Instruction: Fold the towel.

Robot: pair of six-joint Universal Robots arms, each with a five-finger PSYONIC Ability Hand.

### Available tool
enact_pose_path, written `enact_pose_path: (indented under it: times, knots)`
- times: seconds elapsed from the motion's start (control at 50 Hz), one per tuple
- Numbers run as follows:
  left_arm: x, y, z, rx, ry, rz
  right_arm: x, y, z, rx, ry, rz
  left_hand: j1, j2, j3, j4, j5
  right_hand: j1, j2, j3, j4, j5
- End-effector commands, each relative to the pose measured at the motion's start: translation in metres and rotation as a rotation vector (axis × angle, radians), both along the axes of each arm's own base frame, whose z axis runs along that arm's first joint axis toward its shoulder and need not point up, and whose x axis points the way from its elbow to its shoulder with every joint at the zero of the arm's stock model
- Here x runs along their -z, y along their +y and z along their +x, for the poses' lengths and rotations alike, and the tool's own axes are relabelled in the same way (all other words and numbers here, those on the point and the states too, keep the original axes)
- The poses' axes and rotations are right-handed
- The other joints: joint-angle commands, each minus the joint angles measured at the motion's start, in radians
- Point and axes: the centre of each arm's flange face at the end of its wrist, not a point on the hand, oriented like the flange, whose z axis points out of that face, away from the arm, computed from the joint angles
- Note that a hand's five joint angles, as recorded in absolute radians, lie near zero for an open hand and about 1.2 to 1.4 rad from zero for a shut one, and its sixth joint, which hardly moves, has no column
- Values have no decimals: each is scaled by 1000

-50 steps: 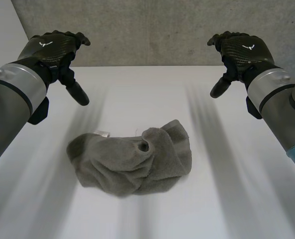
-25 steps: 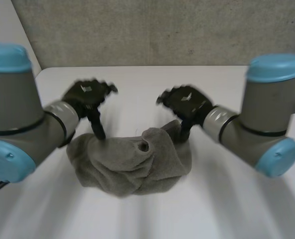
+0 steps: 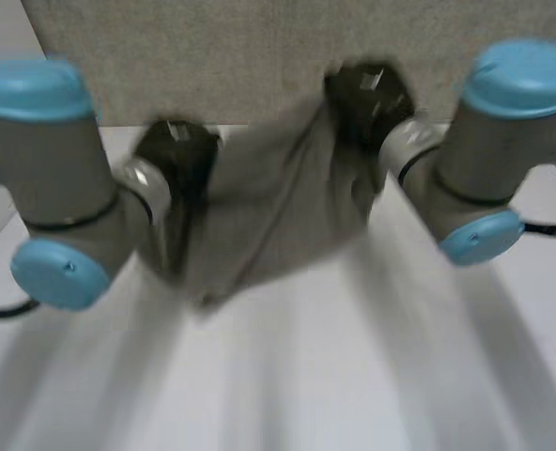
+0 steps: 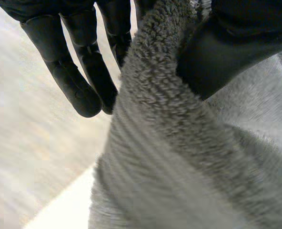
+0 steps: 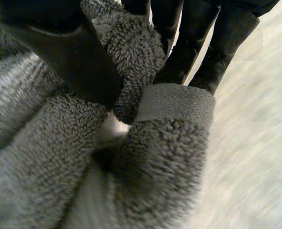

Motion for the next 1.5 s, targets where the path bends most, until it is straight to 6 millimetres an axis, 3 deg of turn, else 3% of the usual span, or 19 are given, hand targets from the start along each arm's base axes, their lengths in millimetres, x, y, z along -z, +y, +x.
enact_pose_path:
  times: [0.02,0.06,0.1,0.12,0.22,0.32,0.36,0.4,0.42,0.44,0.5,0.54,0.62,0.72,0.82,0.96,1.18,1.42,1.5]
  knots:
    - [-69,2,15,-112,383,-234,-47,17,-24,-22,-227,-120,-49,-94,-146,-110,-248,87,105,76,62,91]
    - [-65,7,17,-101,418,-220,-37,22,-25,-36,-193,-89,-49,-94,-146,-110,-248,87,105,76,62,91]
    - [-34,17,20,-86,401,-135,-10,32,-23,-89,-96,-17,-49,-94,-146,-110,-248,87,105,76,62,91]
    - [-34,17,20,-86,400,-135,-10,32,-23,-89,-96,-17,-49,-94,-146,-110,-248,87,105,76,62,91]
    - [45,47,24,-39,268,82,53,57,-27,-193,161,123,-49,-94,-146,-110,-248,87,105,76,62,91]
    - [89,70,35,-37,187,217,97,80,-44,-253,404,209,-49,-94,-146,-110,-248,87,105,76,62,91]
    - [99,77,40,-41,167,252,109,87,-49,-269,486,233,-93,-138,-190,-154,-292,33,51,21,7,37]
    - [111,91,47,-40,136,304,121,94,-64,-282,632,288,-210,-255,-306,-271,-409,-314,-297,-326,-340,-311]
    - [111,91,47,-40,136,304,121,94,-64,-282,633,288,-210,-255,-307,-271,-409,-317,-299,-328,-342,-313]
    - [111,97,50,-38,129,315,122,96,-71,-286,668,317,-280,-325,-377,-341,-479,-610,-592,-621,-636,-606]
    - [100,109,57,-38,131,306,113,93,-81,-264,666,355,-438,-483,-535,-499,-637,-1055,-1037,-1066,-1080,-1051]
    - [93,112,60,-35,129,293,103,92,-83,-245,650,339,-553,-598,-649,-614,-752,-1134,-1116,-1146,-1160,-1130]
    - [75,118,61,-21,128,253,74,89,-85,-209,550,296,-745,-790,-841,-806,-944,-1134,-1116,-1146,-1160,-1130]
    - [39,118,60,2,144,120,60,86,-79,-206,480,277,-967,-1012,-1064,-1028,-1166,-1134,-1116,-1146,-1160,-1130]
    - [33,114,57,10,119,84,51,79,-74,-202,465,242,-1006,-1051,-1103,-1067,-1205,-1134,-1116,-1146,-1160,-1130]
    - [60,113,47,106,-36,113,66,87,-27,-340,493,202,-1038,-1083,-1135,-1099,-1237,-1134,-1116,-1146,-1160,-1130]
    - [95,116,46,251,-312,107,97,90,21,-469,632,89,-1044,-1089,-1141,-1105,-1243,-1134,-1116,-1146,-1160,-1130]
    - [116,104,54,248,-432,124,139,85,43,-523,747,105,-1047,-1092,-1144,-1108,-1246,-1124,-1106,-1135,-1149,-1120]
    - [130,100,56,255,-474,167,144,80,47,-523,761,128,-1038,-1083,-1135,-1099,-1237,-782,-764,-793,-808,-778]
